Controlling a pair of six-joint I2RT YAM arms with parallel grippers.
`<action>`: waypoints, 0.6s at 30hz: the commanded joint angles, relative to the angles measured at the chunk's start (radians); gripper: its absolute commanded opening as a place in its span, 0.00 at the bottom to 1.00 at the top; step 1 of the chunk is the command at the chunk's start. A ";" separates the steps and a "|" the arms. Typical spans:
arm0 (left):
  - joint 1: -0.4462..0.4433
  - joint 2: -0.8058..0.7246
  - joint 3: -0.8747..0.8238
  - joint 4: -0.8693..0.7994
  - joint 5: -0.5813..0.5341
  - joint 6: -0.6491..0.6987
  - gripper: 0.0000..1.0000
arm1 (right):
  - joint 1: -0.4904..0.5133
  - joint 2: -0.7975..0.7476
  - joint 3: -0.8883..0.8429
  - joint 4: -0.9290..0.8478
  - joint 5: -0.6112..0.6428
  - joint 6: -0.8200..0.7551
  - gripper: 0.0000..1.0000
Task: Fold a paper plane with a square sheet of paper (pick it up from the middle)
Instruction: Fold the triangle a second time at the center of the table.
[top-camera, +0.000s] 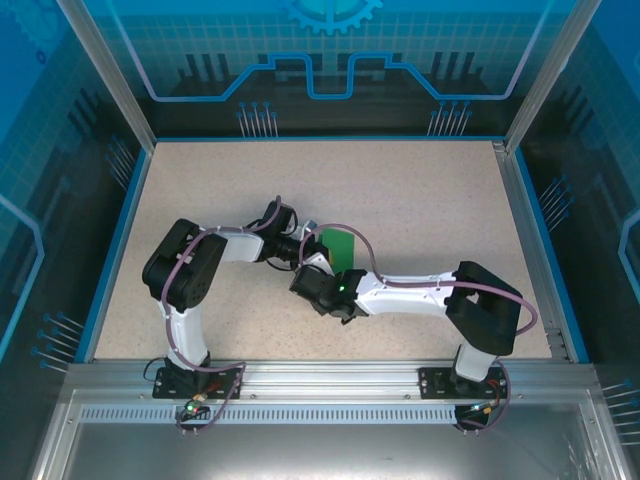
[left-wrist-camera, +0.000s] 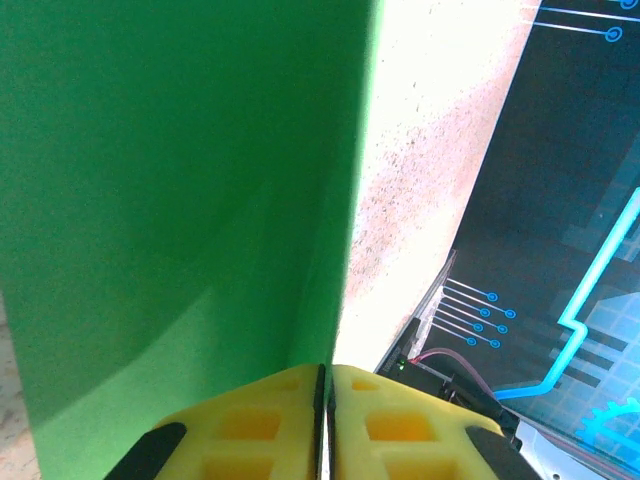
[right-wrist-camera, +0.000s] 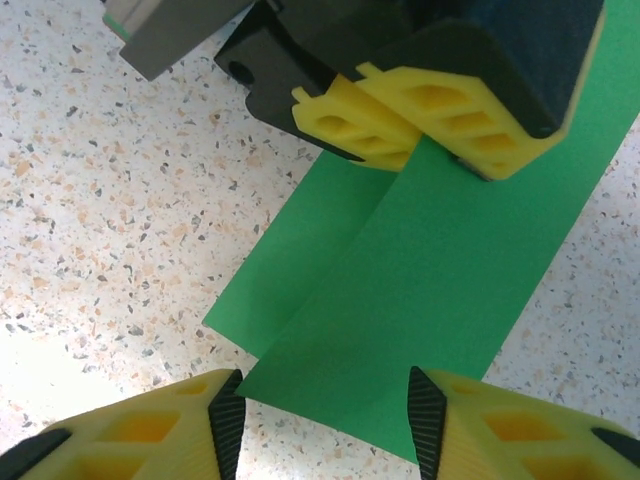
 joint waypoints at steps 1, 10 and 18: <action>-0.004 -0.040 0.008 -0.024 0.003 0.013 0.12 | 0.019 -0.034 0.008 -0.036 0.048 0.019 0.45; -0.006 -0.041 0.013 -0.029 0.004 0.011 0.13 | 0.009 -0.064 -0.010 -0.057 0.055 0.029 0.20; -0.006 -0.058 0.014 -0.047 -0.022 0.014 0.24 | -0.018 -0.103 -0.044 -0.016 -0.009 0.008 0.05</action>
